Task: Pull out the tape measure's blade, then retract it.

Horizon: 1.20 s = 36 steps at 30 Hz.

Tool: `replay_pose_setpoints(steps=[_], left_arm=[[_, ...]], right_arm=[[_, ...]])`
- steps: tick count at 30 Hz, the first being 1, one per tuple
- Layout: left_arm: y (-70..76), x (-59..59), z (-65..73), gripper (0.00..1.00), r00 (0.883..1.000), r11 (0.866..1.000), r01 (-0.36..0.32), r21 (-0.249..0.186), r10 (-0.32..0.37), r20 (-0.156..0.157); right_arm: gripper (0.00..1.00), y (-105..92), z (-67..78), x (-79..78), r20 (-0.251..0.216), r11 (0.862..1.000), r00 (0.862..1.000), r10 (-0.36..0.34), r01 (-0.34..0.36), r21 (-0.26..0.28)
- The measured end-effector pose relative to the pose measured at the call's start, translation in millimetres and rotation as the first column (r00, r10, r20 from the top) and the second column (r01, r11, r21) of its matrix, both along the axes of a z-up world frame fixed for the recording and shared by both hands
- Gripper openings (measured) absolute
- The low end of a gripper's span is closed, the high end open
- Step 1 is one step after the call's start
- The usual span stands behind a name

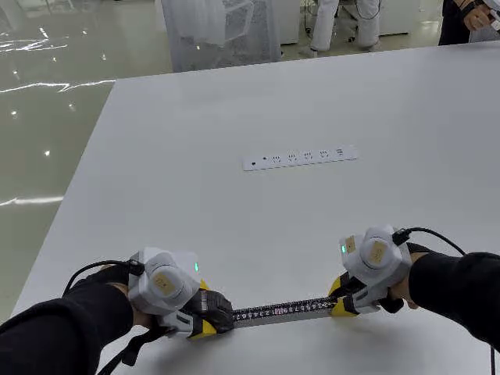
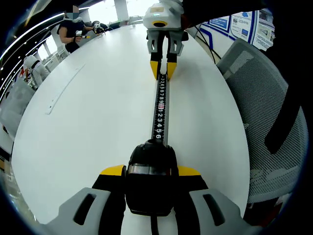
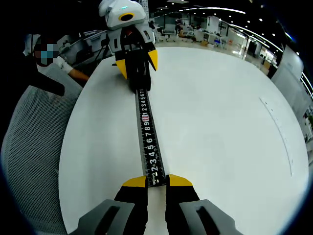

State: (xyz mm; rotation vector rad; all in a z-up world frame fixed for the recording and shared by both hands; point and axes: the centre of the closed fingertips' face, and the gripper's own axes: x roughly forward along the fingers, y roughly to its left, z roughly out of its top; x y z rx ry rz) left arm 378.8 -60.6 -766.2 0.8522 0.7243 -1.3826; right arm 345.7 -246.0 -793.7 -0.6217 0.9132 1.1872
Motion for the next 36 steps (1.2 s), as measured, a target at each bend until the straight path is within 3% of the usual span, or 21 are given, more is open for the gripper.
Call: replay_pose_setpoints(steps=[36], left_arm=[[0.5, 0.2, -0.6, 0.32, 1.000, 1.000, 0.001, 0.001, -0.001, -0.001]], right_arm=[[0.08, -12.4, 0.7, -2.6, -0.005, 1.000, 1.000, -0.015, 0.015, -0.004]])
